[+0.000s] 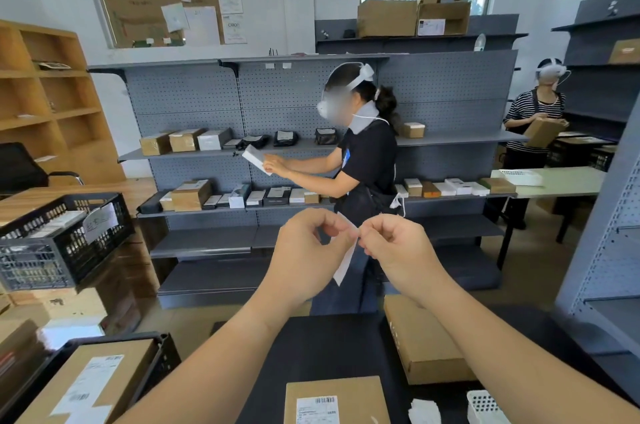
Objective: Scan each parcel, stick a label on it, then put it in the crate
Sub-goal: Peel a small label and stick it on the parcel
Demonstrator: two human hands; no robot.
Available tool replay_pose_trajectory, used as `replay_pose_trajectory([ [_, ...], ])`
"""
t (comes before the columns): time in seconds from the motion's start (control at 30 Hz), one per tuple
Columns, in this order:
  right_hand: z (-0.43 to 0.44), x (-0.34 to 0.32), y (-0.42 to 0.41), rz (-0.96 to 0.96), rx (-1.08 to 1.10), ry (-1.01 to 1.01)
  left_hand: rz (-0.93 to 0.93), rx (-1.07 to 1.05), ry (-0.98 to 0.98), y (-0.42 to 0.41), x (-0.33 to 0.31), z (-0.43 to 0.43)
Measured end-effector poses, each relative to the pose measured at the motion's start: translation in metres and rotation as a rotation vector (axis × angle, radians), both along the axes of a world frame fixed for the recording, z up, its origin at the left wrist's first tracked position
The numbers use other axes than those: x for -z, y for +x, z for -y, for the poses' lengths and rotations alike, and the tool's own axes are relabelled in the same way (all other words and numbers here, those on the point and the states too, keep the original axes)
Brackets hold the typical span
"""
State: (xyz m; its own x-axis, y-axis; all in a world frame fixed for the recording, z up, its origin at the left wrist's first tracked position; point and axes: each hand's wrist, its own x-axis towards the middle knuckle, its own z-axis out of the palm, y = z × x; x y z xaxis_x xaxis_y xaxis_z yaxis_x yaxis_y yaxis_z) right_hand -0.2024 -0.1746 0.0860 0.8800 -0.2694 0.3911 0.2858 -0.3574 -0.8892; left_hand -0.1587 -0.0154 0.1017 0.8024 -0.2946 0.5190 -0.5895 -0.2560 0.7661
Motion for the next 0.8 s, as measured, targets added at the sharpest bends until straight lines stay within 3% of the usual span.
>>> replay_pose_trajectory([
  [0.23,0.0,0.009,0.003,0.065,0.012,-0.025,-0.085,0.01,0.021,0.0,0.003,0.004],
  [0.8,0.02,0.038,0.005,-0.049,0.081,-0.03,-0.196,-0.019,0.091,0.011,0.032,0.02],
])
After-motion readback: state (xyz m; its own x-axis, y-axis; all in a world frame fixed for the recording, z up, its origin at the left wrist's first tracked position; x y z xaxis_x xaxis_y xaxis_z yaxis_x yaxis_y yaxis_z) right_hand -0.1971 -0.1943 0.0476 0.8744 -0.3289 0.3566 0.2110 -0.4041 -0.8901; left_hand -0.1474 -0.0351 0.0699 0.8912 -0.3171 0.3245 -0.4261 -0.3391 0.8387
